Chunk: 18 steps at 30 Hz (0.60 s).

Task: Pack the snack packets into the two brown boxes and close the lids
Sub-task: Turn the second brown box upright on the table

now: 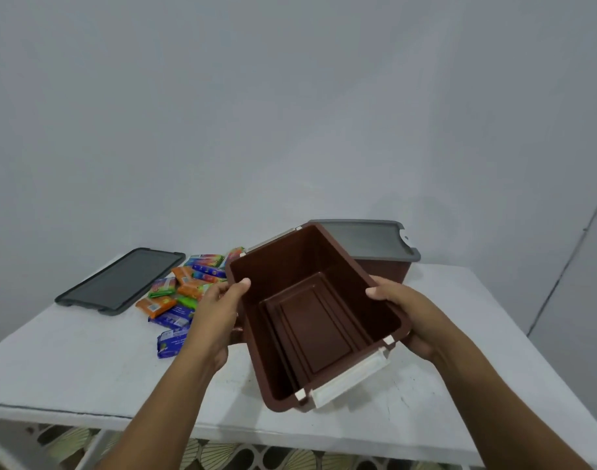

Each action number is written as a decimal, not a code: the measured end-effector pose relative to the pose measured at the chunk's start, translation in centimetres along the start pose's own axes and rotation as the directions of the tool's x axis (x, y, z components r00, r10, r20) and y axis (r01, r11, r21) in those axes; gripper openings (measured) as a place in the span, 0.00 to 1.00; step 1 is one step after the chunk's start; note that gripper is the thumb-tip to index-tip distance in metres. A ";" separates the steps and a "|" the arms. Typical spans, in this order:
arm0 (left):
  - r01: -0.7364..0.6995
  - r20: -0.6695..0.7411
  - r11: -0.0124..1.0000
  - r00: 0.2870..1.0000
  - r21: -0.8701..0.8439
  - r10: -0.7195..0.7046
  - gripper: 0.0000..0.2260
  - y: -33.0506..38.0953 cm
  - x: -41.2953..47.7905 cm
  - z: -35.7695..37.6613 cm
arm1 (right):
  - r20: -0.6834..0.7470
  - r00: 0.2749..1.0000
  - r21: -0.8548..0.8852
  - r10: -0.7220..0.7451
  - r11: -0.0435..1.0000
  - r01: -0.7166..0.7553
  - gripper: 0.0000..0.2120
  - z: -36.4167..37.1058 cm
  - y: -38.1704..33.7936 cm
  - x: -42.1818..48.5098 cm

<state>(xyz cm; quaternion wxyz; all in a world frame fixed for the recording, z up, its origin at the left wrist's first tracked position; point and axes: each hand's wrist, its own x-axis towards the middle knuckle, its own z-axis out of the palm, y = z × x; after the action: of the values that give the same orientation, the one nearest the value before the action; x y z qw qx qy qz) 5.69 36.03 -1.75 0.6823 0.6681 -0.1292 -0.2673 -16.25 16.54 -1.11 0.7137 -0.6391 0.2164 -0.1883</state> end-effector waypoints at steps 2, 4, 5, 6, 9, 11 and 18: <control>0.047 0.009 0.998 0.999 0.037 -0.047 0.10 0.1 0.6 -0.1 | 0.018 1.000 -0.030 0.021 0.999 -0.020 0.18 -0.4 -0.4 -0.2; 0.069 0.006 0.998 0.998 0.001 -0.069 0.11 0.1 1.0 -0.2 | -0.020 0.999 -0.054 0.025 0.998 -0.026 0.15 -0.4 -0.7 -0.3; 0.076 -0.002 0.997 0.997 -0.029 -0.077 0.12 0.1 1.1 -0.2 | -0.075 0.997 -0.069 0.023 0.997 -0.028 0.15 -0.4 -0.8 -0.3; 0.082 -0.012 0.995 0.997 -0.058 -0.082 0.13 0.2 1.0 -0.1 | -0.147 0.989 -0.083 0.023 0.996 -0.035 0.16 -0.4 -0.7 -0.3; 0.085 -0.040 0.987 0.995 -0.139 -0.091 0.13 0.1 0.9 0.1 | -0.326 0.945 -0.135 0.008 0.989 -0.054 0.21 -0.4 -0.2 -0.2; 0.078 -0.042 0.980 0.995 -0.185 -0.087 0.13 0.0 0.8 0.1 | -0.401 0.916 -0.098 0.005 0.994 -0.048 0.25 -0.7 0.3 -0.5; 0.021 0.017 0.956 1.000 -0.293 -0.016 0.15 0.2 -0.6 1.3 | -0.252 0.963 -0.030 -0.092 0.996 0.087 0.22 0.8 0.9 -2.5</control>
<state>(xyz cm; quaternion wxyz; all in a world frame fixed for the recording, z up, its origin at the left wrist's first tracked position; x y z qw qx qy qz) 4.58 35.24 -1.35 0.7703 0.5587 -0.0870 -0.2948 -17.91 18.73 -1.78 0.6649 -0.6256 0.2784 -0.2983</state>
